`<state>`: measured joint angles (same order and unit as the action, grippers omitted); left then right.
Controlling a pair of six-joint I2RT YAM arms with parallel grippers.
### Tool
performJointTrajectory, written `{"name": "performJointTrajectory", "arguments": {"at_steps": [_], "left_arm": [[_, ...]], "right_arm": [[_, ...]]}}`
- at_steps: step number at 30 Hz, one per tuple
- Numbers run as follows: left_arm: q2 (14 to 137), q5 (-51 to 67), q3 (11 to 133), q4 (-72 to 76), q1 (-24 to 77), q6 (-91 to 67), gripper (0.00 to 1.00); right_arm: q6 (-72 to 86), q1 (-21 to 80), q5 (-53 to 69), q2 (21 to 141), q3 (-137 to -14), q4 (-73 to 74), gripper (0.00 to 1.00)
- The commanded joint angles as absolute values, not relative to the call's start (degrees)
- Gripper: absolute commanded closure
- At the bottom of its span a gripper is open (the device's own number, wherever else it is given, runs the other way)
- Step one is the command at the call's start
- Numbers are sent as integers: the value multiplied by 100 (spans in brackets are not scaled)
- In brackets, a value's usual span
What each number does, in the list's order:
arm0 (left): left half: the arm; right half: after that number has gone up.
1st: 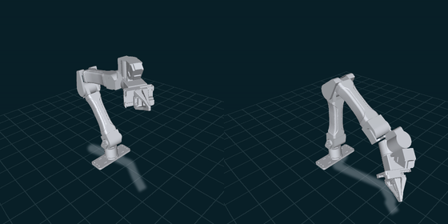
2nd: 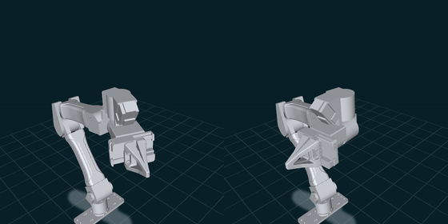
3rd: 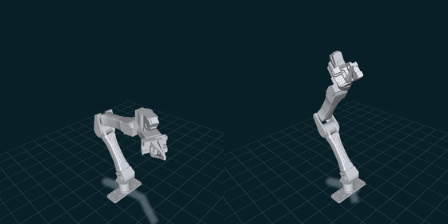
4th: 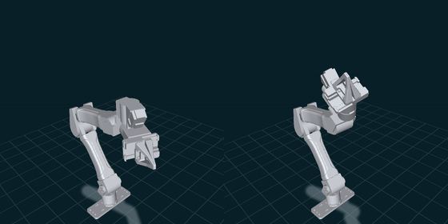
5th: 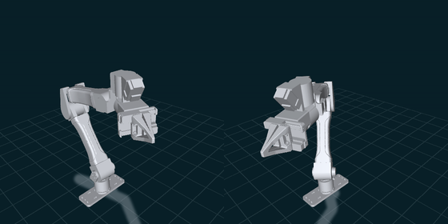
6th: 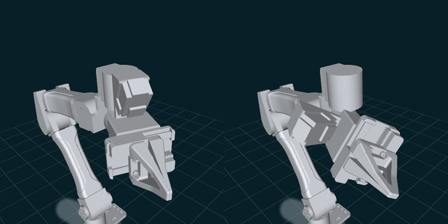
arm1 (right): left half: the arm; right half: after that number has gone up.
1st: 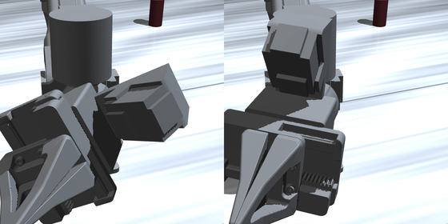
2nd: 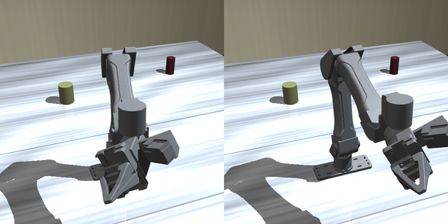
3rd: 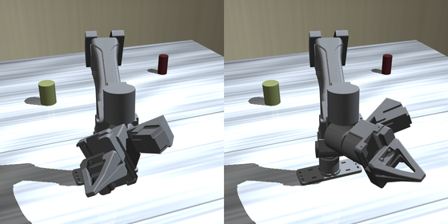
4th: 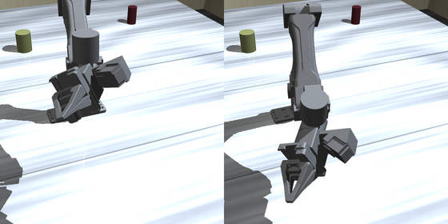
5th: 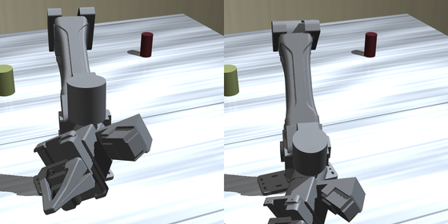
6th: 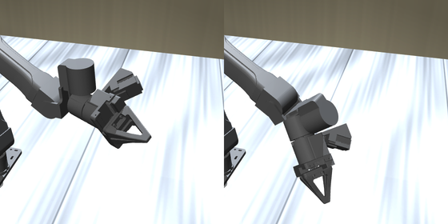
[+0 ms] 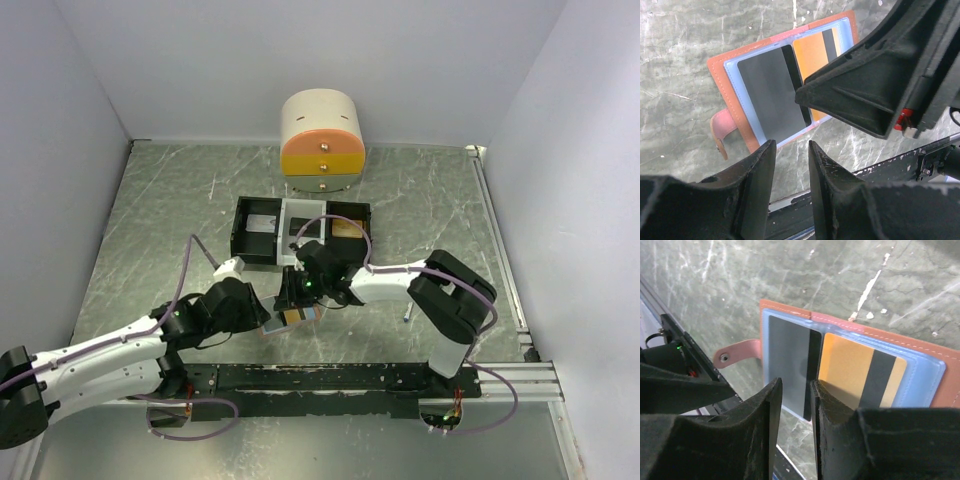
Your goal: Take the credit cards out of the card holder
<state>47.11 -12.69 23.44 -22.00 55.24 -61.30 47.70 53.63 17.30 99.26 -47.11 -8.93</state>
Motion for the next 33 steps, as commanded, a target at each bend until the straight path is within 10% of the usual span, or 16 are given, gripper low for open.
{"name": "performJointTrajectory", "arguments": {"at_steps": [1,33], "left_arm": [[4745,-1151,2395,-1896,5546,-6039,56],[5619,-1296,2667,-1781,5546,-6135,57]], "right_arm": [[4571,5335,1678,10159,-4878,-766,70],[4869,5203,1485,9914,-4241,-948,78]]}}
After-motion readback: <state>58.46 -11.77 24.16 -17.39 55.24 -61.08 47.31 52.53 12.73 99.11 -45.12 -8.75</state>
